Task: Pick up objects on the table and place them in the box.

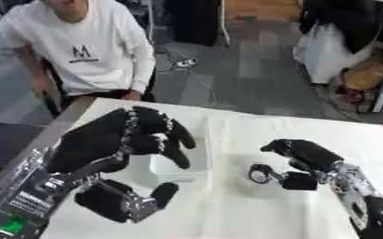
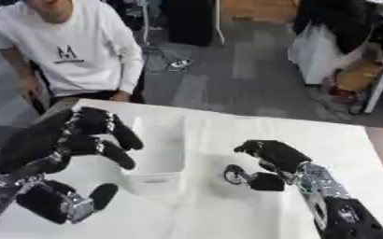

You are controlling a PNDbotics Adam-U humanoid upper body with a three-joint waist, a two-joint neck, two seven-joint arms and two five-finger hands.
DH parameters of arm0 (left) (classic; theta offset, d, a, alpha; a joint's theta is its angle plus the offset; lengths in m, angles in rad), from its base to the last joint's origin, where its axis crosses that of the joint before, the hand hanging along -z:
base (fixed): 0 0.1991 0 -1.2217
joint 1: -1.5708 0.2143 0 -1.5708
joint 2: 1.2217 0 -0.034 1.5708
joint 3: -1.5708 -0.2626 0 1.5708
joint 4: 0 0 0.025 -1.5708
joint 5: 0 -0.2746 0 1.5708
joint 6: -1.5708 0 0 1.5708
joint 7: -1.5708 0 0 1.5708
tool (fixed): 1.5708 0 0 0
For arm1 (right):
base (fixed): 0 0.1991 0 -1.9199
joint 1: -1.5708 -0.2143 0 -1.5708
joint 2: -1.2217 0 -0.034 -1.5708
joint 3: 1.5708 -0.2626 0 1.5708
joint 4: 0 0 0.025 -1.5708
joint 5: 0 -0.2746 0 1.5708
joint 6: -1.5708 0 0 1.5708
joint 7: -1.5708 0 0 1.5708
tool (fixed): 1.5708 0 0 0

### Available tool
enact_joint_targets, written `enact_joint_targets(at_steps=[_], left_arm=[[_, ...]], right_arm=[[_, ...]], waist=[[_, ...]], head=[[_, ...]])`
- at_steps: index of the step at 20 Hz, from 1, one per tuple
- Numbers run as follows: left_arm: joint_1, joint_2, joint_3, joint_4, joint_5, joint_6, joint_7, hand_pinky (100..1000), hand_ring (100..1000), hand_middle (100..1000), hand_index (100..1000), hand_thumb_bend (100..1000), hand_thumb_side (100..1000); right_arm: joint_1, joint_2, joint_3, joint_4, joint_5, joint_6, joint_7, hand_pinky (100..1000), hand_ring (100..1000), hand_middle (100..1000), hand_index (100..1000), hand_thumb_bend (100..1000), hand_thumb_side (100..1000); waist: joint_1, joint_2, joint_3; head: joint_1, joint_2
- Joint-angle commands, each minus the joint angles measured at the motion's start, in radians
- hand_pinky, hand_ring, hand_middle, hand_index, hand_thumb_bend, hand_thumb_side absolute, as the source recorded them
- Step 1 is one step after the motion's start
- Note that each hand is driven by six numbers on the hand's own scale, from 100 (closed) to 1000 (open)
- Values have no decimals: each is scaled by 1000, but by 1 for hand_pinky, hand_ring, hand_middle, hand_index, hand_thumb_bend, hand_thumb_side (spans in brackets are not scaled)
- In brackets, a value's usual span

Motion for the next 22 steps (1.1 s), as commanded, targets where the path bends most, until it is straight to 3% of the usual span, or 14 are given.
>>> enact_joint_targets(at_steps=[1,22], left_arm=[[-9,14,7,-14,6,-2,-1,545,507,659,660,196,619],[-12,12,4,-14,9,-3,-5,543,506,658,661,195,619]], right_arm=[[-15,-1,0,-7,-2,-7,3,763,774,803,921,205,1000],[-5,30,-2,33,62,-26,-23,777,782,822,945,213,1000]], waist=[[2,-13,1],[2,-8,0]], head=[[4,-4],[-2,-13]])
